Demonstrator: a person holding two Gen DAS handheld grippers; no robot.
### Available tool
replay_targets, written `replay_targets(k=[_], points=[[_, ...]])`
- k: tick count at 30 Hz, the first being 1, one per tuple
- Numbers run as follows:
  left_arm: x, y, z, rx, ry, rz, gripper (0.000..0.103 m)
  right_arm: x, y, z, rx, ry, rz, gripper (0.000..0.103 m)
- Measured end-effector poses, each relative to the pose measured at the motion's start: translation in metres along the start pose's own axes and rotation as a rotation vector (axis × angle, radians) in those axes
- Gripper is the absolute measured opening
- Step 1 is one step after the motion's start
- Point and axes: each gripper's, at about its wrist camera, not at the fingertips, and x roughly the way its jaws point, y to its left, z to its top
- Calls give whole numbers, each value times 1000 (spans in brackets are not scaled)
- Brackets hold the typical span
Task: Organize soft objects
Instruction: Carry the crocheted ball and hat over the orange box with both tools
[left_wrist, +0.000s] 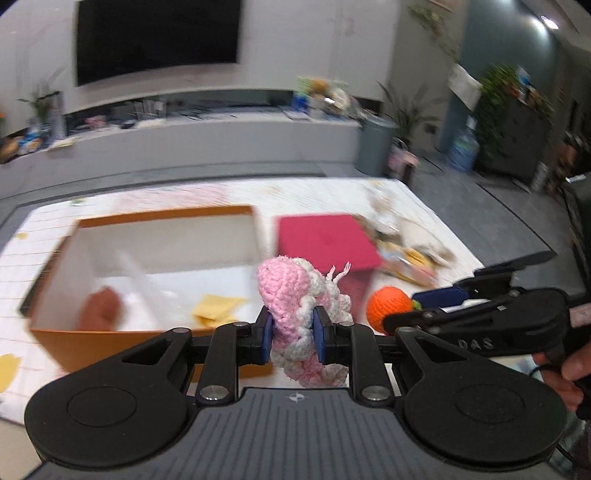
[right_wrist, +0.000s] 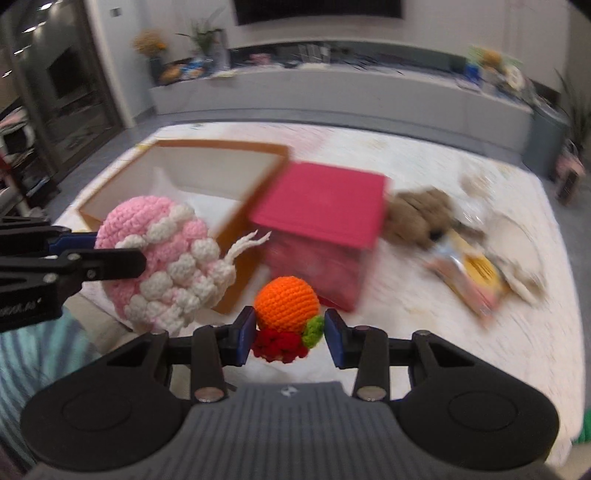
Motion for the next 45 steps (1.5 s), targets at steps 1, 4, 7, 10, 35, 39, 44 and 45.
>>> replay_targets(k=[1,4,7,10,35,39,44,45], points=[[-3,9,2,-9,-8,17,25,1,10,5,-21,-5,12,40],[-8,36,13,-28,-26,66,25,5,34,21,-76,-18,39,40],[-7,64,26,-52,-36,112,25,13,55,38,-110,-24,63,40],[1,90,35,-69,-23,157,25,24,71,55,-138,-22,74,40],[140,148,35,-130,219,25,25,172,85,133,-364,213,3,40],[154,147,38,-127,244,24,25,193,87,139,-435,251,-16,40],[166,146,36,-116,274,16,26,215,89,137,-506,282,-34,40],[168,145,35,-115,279,19,27,217,89,137,-511,287,-38,40]])
